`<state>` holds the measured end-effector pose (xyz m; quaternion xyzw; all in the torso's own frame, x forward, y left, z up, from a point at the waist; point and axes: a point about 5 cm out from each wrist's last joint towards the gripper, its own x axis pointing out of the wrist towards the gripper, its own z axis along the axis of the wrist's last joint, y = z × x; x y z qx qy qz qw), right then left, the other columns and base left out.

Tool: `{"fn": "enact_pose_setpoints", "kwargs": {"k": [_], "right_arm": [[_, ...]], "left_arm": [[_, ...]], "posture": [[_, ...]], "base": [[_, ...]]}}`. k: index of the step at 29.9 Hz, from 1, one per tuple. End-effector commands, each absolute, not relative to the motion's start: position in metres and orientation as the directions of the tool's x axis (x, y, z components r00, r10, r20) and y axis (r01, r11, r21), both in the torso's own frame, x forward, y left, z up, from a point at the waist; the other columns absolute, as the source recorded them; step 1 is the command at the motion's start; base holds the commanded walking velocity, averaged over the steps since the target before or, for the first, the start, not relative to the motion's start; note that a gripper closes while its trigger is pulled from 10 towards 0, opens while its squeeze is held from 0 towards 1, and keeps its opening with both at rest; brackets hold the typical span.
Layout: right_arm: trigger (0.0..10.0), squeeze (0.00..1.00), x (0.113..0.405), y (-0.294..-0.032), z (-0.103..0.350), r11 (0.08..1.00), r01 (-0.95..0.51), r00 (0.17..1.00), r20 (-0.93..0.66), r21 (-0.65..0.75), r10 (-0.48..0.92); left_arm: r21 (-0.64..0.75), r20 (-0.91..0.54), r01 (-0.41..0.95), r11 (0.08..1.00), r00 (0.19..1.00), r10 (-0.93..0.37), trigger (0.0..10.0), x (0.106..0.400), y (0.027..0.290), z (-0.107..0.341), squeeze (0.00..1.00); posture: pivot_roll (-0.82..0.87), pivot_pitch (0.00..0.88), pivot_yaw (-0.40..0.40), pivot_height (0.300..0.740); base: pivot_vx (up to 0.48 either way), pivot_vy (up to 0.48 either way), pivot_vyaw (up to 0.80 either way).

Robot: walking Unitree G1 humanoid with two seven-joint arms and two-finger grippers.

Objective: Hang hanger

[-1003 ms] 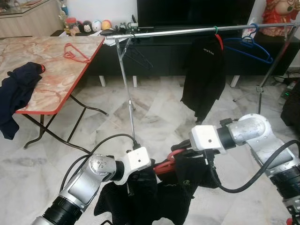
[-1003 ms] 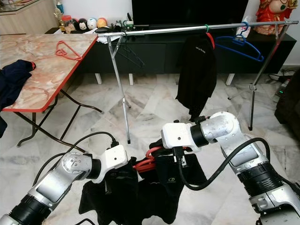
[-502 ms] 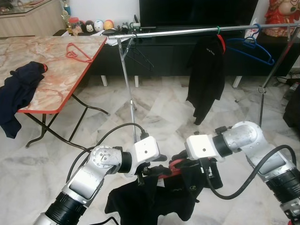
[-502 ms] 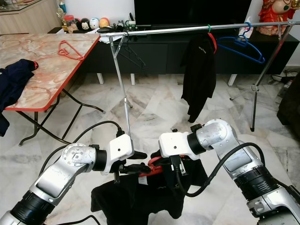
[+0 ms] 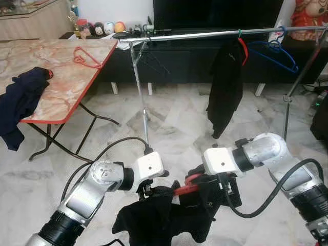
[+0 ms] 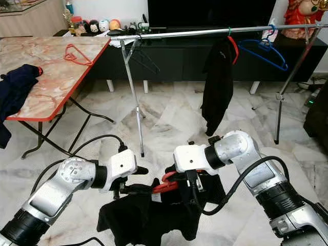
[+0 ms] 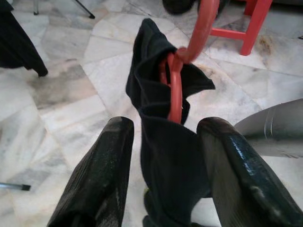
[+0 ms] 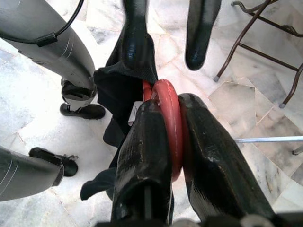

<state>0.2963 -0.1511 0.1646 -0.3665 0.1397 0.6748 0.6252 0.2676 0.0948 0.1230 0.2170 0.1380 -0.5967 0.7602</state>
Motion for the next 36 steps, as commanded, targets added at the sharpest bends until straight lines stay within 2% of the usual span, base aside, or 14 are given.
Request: {"fn": "enact_pose_setpoints", "kwargs": {"k": [1,6,12,13,15,20,30,36], "right_arm": [[0.0,0.0,0.298,-0.147,0.171,-0.192,-0.933,0.06,-0.659,-0.304,0.75],[0.0,0.0,0.298,-0.147,0.171,-0.194,-0.933,0.06,-0.66,-0.304,0.749],[0.0,0.0,0.297,-0.146,0.174,-0.197,-0.93,0.059,-0.656,-0.31,0.752],[0.0,0.0,0.297,-0.146,0.174,-0.198,-0.929,0.06,-0.656,-0.312,0.752],[0.0,0.0,0.297,-0.146,0.174,-0.199,-0.929,0.06,-0.656,-0.313,0.752],[0.0,0.0,0.296,-0.144,0.178,-0.206,-0.925,0.057,-0.651,-0.32,0.757],[0.0,0.0,0.295,-0.142,0.181,-0.216,-0.918,0.055,-0.645,-0.333,0.762],[0.0,0.0,0.293,-0.139,0.187,-0.227,-0.91,0.053,-0.639,-0.348,0.767]], "left_arm": [[0.149,-0.473,0.971,0.187,0.236,-0.849,10.0,0.266,0.094,0.12,1.0],[0.139,-0.469,0.973,0.186,0.23,-0.853,10.0,0.265,0.09,0.12,1.0],[0.182,-0.492,0.959,0.219,0.281,-0.824,10.0,0.272,0.089,0.114,1.0],[0.187,-0.495,0.953,0.239,0.301,-0.815,10.0,0.275,0.09,0.112,0.0],[0.179,-0.502,0.945,0.274,0.327,-0.8,10.0,0.278,0.091,0.109,0.0],[0.145,-0.499,0.949,0.278,0.313,-0.808,10.0,0.276,0.088,0.104,0.0],[0.098,-0.51,0.97,0.223,0.241,-0.826,10.0,0.269,0.078,0.097,0.0],[0.109,-0.514,0.961,0.253,0.272,-0.813,10.0,0.273,0.075,0.095,0.0]], "posture": [[-0.06,0.0,0.031,0.74],[-0.06,0.0,0.031,0.74],[-0.06,0.0,0.031,0.74],[-0.06,0.0,0.031,0.74],[-0.06,0.0,0.034,0.74],[-0.07,0.0,0.035,0.74],[-0.07,0.0,0.035,0.74],[-0.07,0.0,0.035,0.74]], "base": [[0.0,0.0,0.0],[0.0,0.0,0.0],[0.0,0.0,0.0],[0.0,0.0,0.0],[0.0,0.0,0.0],[0.0,0.0,0.0],[0.0,0.0,0.0],[0.0,0.0,0.0]]}}
